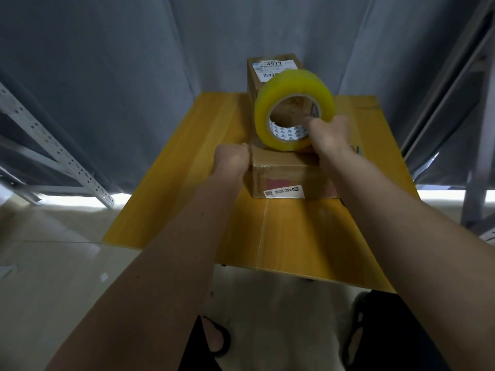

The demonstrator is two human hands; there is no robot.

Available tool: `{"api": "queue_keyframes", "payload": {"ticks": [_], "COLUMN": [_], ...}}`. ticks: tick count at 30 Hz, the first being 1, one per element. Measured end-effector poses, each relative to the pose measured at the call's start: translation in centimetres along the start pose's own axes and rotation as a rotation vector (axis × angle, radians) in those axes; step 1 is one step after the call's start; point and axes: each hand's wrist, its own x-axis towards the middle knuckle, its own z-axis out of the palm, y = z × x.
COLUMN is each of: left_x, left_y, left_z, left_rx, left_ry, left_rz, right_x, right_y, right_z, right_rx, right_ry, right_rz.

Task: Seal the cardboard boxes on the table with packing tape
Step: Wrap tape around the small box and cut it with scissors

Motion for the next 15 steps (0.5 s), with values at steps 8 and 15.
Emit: {"api": "queue_keyframes", "payload": {"ticks": [8, 15], "left_x": [0.2, 0.1], "left_y": [-0.8, -1.3], "left_z": [0.3, 0.0], "left_rx": [0.130, 0.044], "left_ry": [-0.079, -0.192], "left_rz": [0.152, -0.049], "right_x": [-0.1, -0.2], "right_y": [0.3, 0.4], "right_z": [0.0, 0.1], "right_rx": [0.037, -0.012], "right_ry": [0.022, 0.037], "right_rz": [0.002, -0.040]}}
